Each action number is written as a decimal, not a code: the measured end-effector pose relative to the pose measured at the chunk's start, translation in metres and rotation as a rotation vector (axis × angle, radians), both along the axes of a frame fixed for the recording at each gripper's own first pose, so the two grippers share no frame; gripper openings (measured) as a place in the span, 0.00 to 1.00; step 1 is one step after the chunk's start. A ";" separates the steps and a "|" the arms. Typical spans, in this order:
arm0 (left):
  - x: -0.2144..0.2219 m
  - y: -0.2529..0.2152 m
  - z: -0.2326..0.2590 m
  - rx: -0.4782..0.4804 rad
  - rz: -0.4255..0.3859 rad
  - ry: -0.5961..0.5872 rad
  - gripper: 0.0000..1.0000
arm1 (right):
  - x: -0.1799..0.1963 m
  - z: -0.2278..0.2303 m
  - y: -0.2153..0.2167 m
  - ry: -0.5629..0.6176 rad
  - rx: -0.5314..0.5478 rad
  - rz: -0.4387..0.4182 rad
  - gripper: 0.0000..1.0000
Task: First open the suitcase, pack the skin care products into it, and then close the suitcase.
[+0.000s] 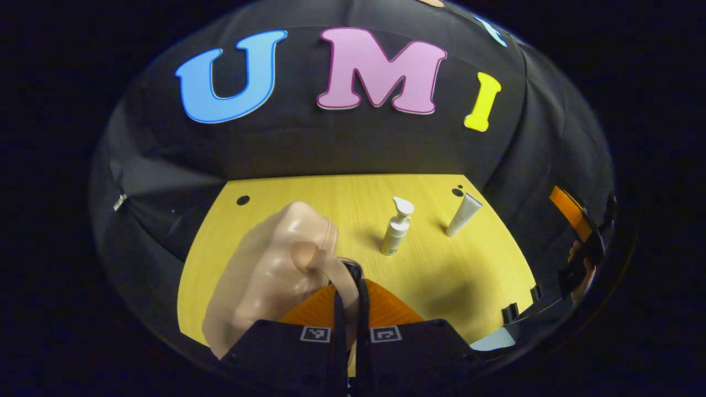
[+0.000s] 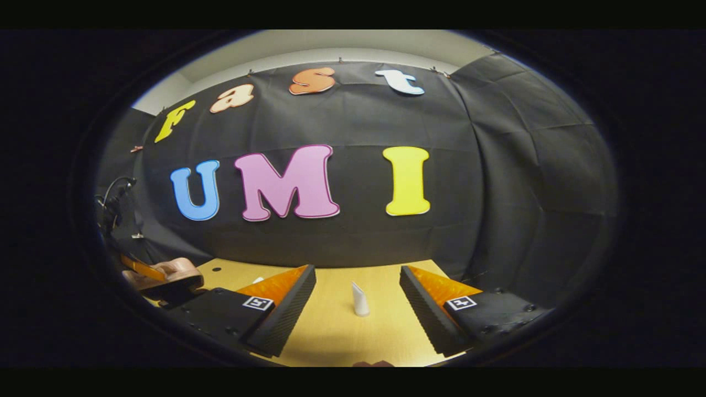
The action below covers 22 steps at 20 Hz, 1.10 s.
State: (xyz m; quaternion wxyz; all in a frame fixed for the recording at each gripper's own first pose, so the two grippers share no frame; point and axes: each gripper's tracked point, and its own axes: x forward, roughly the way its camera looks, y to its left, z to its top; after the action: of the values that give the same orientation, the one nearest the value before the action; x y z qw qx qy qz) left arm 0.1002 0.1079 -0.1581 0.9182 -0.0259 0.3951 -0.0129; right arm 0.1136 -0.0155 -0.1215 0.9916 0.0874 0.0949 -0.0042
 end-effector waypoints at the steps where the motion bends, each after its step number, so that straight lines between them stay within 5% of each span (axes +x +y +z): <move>1: 0.001 0.017 0.010 -0.001 0.010 -0.019 0.11 | 0.001 0.005 0.010 -0.008 -0.005 0.003 0.97; 10: 0.023 0.200 0.037 0.068 0.169 -0.152 0.12 | 0.005 0.037 0.079 -0.031 -0.055 0.001 0.97; 11: 0.023 0.223 0.032 0.081 0.179 -0.157 0.12 | 0.004 0.040 0.083 -0.030 -0.064 -0.005 0.90; 13: 0.027 0.263 0.022 0.095 0.198 -0.156 0.11 | 0.004 0.044 0.092 -0.029 -0.090 -0.021 0.97; 18: 0.025 0.371 -0.040 0.006 0.341 -0.110 0.11 | -0.002 0.047 0.125 0.000 -0.118 -0.042 0.97; 22: 0.002 0.451 -0.133 0.023 0.373 0.009 0.11 | -0.006 0.041 0.149 0.048 -0.114 -0.053 0.97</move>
State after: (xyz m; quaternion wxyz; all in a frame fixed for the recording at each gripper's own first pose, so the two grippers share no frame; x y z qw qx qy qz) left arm 0.1026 0.5584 -0.2913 0.9032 -0.0883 0.3875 0.1621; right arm 0.1077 0.1338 -0.0801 0.9920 0.0331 0.1158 -0.0377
